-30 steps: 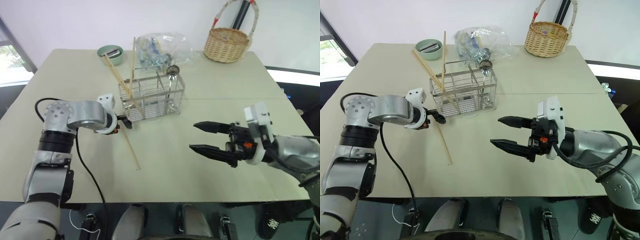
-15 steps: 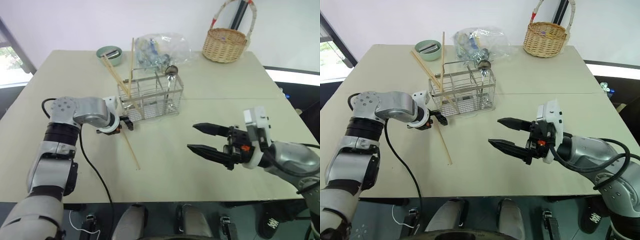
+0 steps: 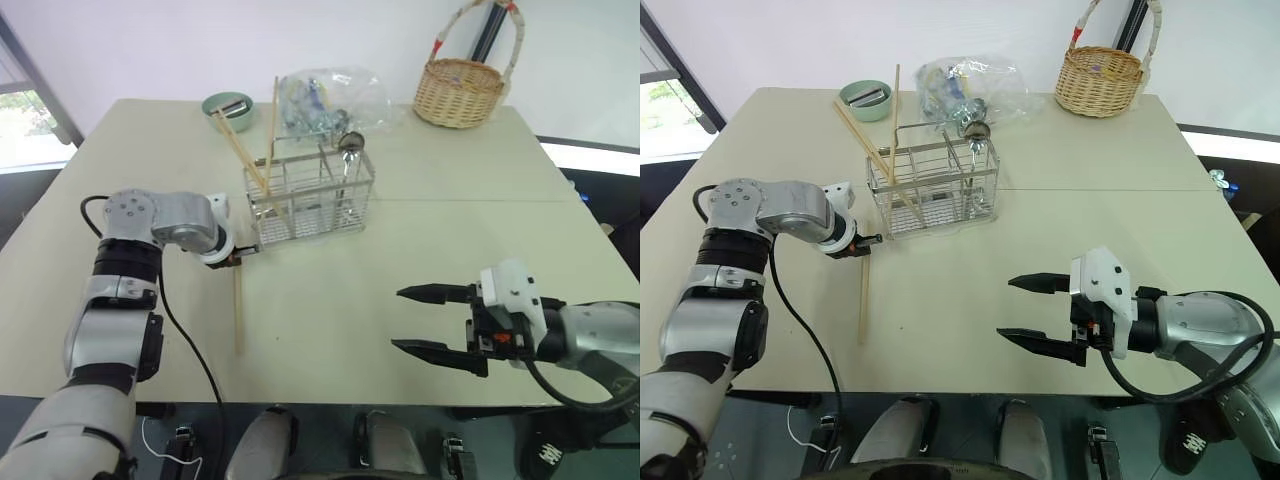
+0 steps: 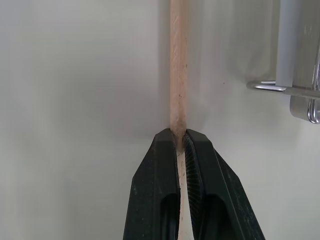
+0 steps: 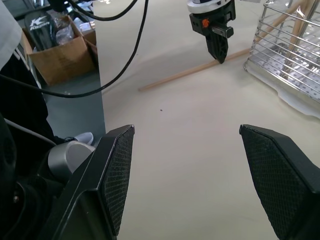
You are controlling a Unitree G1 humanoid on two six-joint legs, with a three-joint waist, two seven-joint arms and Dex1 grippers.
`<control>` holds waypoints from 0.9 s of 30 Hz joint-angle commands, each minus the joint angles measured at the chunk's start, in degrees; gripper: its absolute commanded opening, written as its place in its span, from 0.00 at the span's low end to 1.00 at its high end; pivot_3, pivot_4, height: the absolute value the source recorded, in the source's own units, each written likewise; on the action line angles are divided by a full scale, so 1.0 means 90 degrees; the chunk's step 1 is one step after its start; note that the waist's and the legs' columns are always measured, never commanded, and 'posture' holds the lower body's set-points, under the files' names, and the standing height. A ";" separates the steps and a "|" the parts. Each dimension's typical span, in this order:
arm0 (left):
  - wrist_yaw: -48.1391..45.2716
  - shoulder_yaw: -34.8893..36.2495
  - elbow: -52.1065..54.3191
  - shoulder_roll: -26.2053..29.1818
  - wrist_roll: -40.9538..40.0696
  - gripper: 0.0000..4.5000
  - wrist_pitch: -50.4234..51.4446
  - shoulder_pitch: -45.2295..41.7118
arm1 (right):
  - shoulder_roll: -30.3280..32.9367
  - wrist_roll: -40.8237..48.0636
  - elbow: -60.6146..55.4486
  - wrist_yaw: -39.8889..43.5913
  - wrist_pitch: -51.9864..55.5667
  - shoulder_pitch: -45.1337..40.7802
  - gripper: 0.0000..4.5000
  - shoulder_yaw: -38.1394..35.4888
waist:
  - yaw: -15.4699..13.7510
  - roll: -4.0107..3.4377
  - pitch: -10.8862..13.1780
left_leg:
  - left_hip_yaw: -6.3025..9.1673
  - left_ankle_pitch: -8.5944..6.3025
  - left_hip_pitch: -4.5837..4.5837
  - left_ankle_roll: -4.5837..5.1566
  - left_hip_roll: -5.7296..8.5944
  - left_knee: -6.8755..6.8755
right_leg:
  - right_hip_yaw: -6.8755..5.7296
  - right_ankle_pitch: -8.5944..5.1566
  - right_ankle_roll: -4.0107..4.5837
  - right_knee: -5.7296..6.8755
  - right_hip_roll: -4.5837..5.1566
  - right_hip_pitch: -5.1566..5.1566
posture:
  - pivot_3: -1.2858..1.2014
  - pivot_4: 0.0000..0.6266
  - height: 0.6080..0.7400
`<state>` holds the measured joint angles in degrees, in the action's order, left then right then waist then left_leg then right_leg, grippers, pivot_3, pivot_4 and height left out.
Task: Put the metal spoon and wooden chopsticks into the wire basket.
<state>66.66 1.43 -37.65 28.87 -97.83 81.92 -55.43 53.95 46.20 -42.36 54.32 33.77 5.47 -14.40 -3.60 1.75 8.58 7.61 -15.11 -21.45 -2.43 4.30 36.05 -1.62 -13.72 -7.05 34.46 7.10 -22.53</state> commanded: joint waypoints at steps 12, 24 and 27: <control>-0.0101 0.1393 0.0528 0.0021 0.0463 0.01 -0.0170 0.0280 | 0.0155 -0.0128 0.0395 0.0440 -0.0164 -0.0189 0.77 -0.0170 | 0.0000 0.0006 0.0004 | 0.0000 -0.0001 -0.0004 -0.0002 -0.0003 -0.0002 | -0.0003 0.0001 -0.0002 -0.0003 0.0000 -0.0004 | 0.52 0.24 0.61; -0.2243 0.2236 0.2264 0.0793 0.0973 0.01 -0.0651 0.1250 | 0.0521 -0.0737 0.1011 0.1029 -0.0503 -0.0457 0.77 -0.0119 | 0.0002 0.0009 0.0009 | -0.0005 0.0000 -0.0008 -0.0004 -0.0005 -0.0007 | -0.0002 0.0001 0.0001 -0.0007 0.0000 -0.0012 | 0.52 0.24 0.61; -0.3053 0.2394 0.2681 0.1043 0.1338 0.01 -0.0906 0.1498 | 0.0490 -0.0783 0.1198 0.1052 -0.0522 -0.0620 0.77 -0.0122 | -0.0001 0.0008 0.0010 | -0.0005 -0.0001 -0.0009 -0.0003 -0.0005 -0.0007 | -0.0002 0.0000 0.0002 -0.0007 0.0000 -0.0011 | 0.52 0.24 0.61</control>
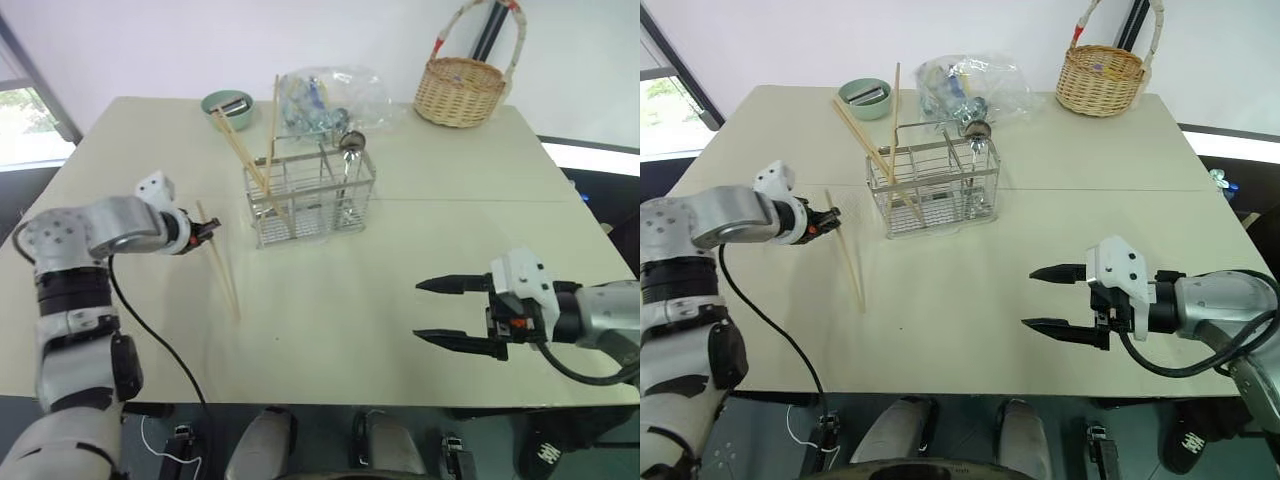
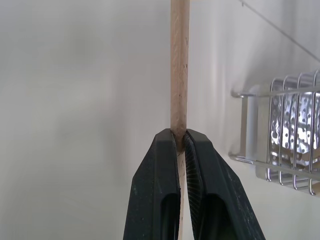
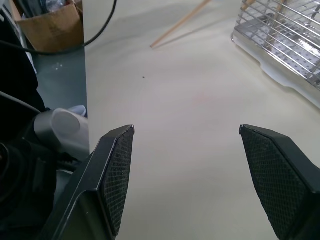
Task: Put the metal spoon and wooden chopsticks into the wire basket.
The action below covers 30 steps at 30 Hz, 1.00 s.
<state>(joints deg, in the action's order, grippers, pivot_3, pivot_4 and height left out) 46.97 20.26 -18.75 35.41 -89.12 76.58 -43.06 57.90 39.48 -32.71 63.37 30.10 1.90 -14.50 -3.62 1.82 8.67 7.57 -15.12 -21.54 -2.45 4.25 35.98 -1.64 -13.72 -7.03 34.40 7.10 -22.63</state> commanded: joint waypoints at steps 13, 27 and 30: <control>-0.5121 0.0671 0.0987 0.1535 0.2476 0.01 -0.2571 -0.0994 | -0.0099 -0.0496 0.0638 -0.0086 -0.0346 -0.0910 0.77 0.0096 | 0.0004 0.0002 0.0010 | -0.0004 0.0000 -0.0017 0.0010 -0.0004 -0.0003 | -0.0002 -0.0010 0.0031 -0.0023 -0.0003 -0.0005 | 0.52 0.24 0.61; -0.7032 -0.0374 0.0568 0.0668 0.3714 0.01 -0.3104 -0.3093 | -0.0429 0.0066 0.1079 -0.0724 0.0264 -0.1904 0.77 -0.0266 | 0.0091 -0.0002 0.0019 | 0.0006 0.0008 0.0000 0.0031 -0.0005 -0.0004 | -0.0008 0.0002 0.0006 -0.0023 -0.0010 0.0017 | 0.52 0.24 0.61; -0.7324 -0.0676 0.0630 0.0392 0.4094 0.01 -0.3128 -0.3011 | -0.0506 0.0026 0.1029 -0.0844 0.0263 -0.1959 0.77 -0.0210 | 0.0150 -0.0001 0.0023 | 0.0008 0.0009 -0.0005 0.0031 -0.0005 -0.0003 | -0.0008 0.0003 0.0003 -0.0022 -0.0011 0.0014 | 0.52 0.24 0.61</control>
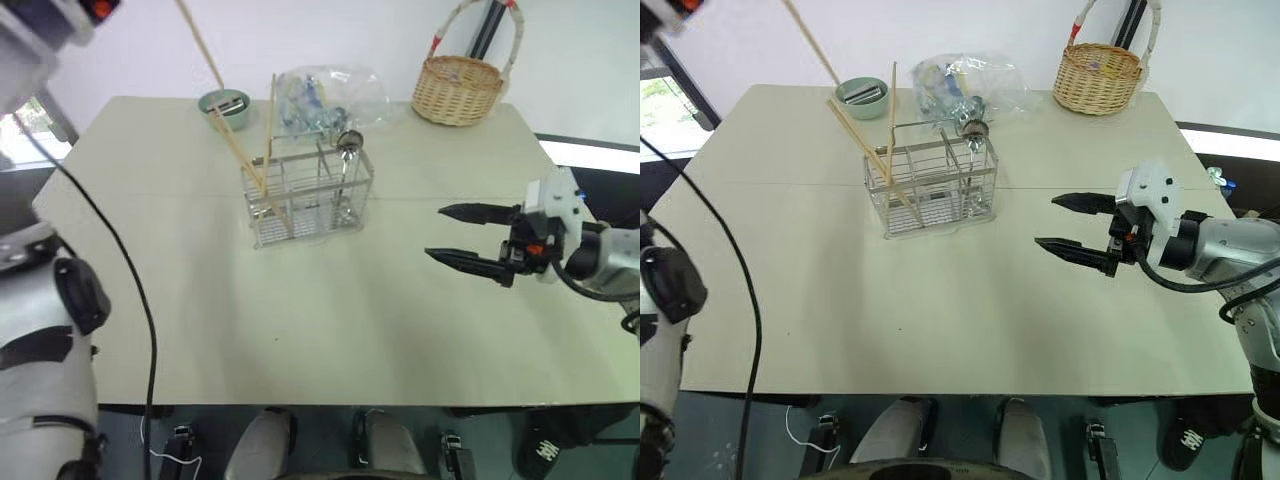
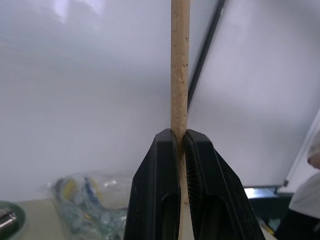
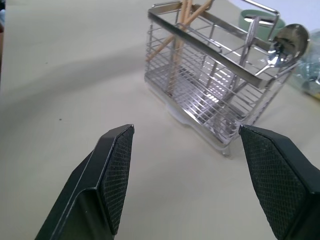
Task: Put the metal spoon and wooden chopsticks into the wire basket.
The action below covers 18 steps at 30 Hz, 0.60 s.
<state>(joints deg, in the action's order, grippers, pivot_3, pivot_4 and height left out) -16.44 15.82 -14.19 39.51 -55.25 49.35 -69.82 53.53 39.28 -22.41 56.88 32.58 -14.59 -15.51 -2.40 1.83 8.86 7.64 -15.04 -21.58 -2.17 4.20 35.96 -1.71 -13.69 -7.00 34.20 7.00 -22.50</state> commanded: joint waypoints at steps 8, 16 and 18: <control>-0.1017 -0.1045 0.0783 -0.0500 0.1359 0.01 -0.0364 0.0878 | -0.0205 0.0034 -0.0154 -0.0522 0.0064 -0.0393 0.77 -0.0018 | 0.0202 -0.0021 0.0012 | -0.0002 0.0000 0.0002 0.0000 -0.0006 -0.0010 | 0.0003 0.0001 -0.0002 0.0003 -0.0006 -0.0009 | 0.52 0.24 0.61; -0.1368 -0.1286 0.1331 -0.0632 0.2074 0.01 -0.0655 0.1472 | -0.0235 0.0144 -0.0172 -0.0713 0.0241 -0.0484 0.77 -0.0069 | 0.0170 -0.0022 0.0017 | 0.0001 0.0000 -0.0005 0.0002 -0.0005 -0.0005 | 0.0002 0.0001 -0.0001 0.0000 -0.0005 -0.0007 | 0.52 0.24 0.61; -0.1373 -0.1294 0.1408 -0.0679 0.2185 0.01 -0.0672 0.1602 | -0.0252 0.0180 -0.0150 -0.0756 0.0280 -0.0541 0.77 -0.0064 | 0.0177 -0.0022 0.0017 | 0.0001 -0.0001 -0.0004 0.0003 -0.0005 -0.0002 | 0.0002 0.0001 0.0000 0.0000 -0.0005 -0.0004 | 0.52 0.24 0.61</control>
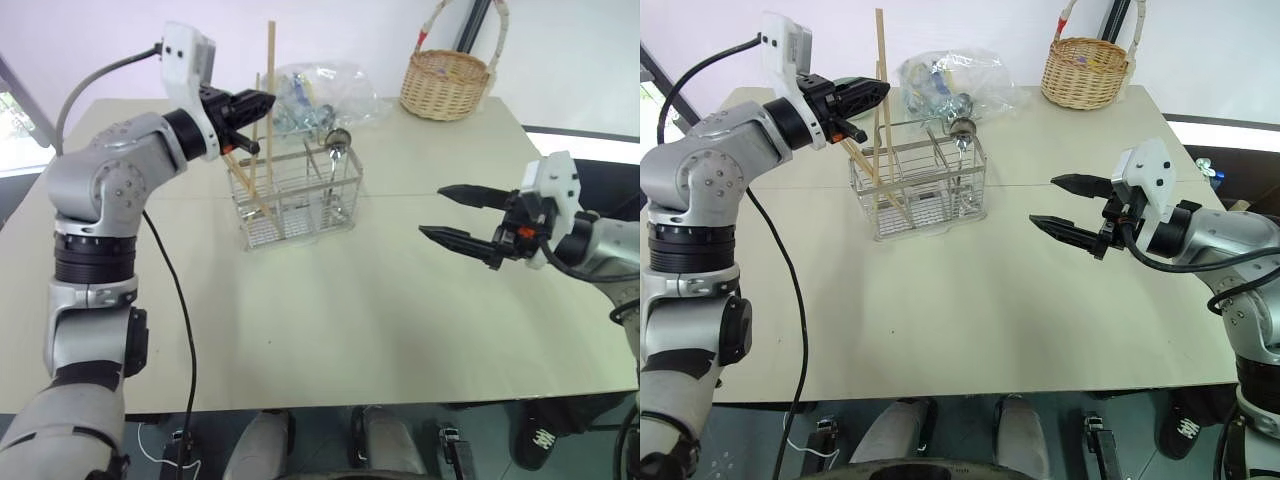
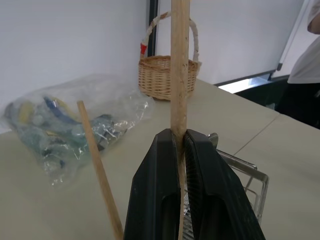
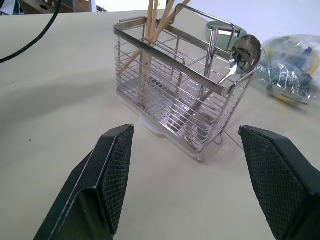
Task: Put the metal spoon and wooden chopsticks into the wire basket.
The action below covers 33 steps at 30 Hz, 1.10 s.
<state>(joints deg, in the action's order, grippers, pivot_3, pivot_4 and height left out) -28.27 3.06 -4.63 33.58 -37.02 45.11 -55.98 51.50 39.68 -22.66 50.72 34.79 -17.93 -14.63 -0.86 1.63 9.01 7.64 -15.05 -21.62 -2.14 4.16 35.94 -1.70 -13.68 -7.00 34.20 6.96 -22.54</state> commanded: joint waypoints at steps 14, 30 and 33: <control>0.0192 0.0669 0.1104 -0.0356 0.0251 1.00 -0.0326 0.0764 | -0.0070 0.0137 -0.0030 -0.0080 0.0115 -0.0407 0.77 -0.0029 | 0.0009 -0.0003 0.0002 | 0.0002 0.0000 0.0006 0.0001 -0.0001 0.0001 | 0.0000 0.0001 0.0000 0.0002 -0.0003 0.0003 | 0.52 0.24 0.61; -0.3284 0.1580 0.1032 0.3136 0.0997 1.00 -0.2386 0.2347 | -0.0086 -0.0250 0.0944 0.0831 -0.0311 -0.1098 0.77 0.0534 | 0.0024 -0.0025 0.0010 | -0.0003 0.0000 0.0010 0.0001 -0.0008 -0.0014 | 0.0002 -0.0004 0.0011 0.0001 -0.0006 -0.0006 | 0.52 0.24 0.61; -0.3801 0.2059 0.1510 0.3415 0.0671 1.00 -0.2227 0.3040 | -0.0159 -0.0318 0.1106 0.0943 -0.0375 -0.1259 0.77 0.0663 | 0.0010 -0.0025 0.0013 | 0.0000 -0.0001 0.0007 0.0003 -0.0006 -0.0013 | 0.0002 -0.0012 0.0025 -0.0003 -0.0001 -0.0005 | 0.52 0.24 0.61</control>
<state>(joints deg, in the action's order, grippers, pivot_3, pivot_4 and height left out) -59.70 17.52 5.19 62.33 -28.91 24.90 -29.67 50.28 36.91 -12.66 58.44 32.66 -27.75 -8.04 -0.76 1.40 9.13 7.65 -15.06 -21.57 -2.11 4.11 35.81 -1.69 -13.79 -6.76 34.16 6.97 -22.59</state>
